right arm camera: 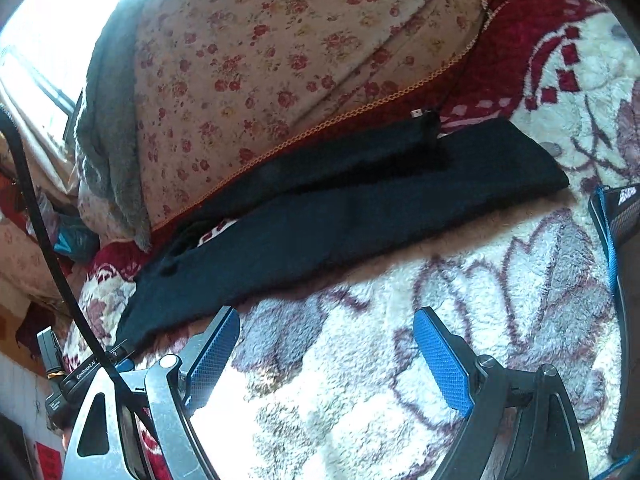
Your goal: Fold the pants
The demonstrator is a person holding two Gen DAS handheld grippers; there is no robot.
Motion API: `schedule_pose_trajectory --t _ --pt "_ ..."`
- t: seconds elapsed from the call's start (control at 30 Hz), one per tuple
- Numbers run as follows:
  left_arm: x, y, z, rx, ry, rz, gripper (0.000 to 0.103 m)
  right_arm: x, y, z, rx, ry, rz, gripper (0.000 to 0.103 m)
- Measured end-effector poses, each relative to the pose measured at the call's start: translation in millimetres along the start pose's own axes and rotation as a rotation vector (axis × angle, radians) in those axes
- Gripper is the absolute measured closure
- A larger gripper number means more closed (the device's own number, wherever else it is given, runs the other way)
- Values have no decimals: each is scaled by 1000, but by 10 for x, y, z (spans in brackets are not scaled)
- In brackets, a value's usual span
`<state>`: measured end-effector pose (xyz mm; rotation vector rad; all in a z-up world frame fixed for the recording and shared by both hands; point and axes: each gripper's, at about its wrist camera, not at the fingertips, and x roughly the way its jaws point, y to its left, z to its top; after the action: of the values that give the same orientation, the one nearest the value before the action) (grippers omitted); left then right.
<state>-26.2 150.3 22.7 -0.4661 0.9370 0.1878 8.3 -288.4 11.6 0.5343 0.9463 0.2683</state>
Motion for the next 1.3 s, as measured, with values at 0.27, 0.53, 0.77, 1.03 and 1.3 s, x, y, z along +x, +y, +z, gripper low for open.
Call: schedule_pose_trajectory --t 0.27,0.53,0.77,1.03,1.3 --pt "137 -95 164 -9 -27 26 33 206 -35 228 39 -7 -19 15" --pt "206 -23 398 -38 1 -19 33 336 -209 462 86 -91 14 38" --pt "255 -26 458 3 2 35 80 454 -453 554 177 -92 74 83" --pt "15 -8 424 70 -51 43 93 358 -254 506 50 -104 58 94" --pt "-319 212 367 104 -70 62 93 199 -80 311 -3 -80 95 94"
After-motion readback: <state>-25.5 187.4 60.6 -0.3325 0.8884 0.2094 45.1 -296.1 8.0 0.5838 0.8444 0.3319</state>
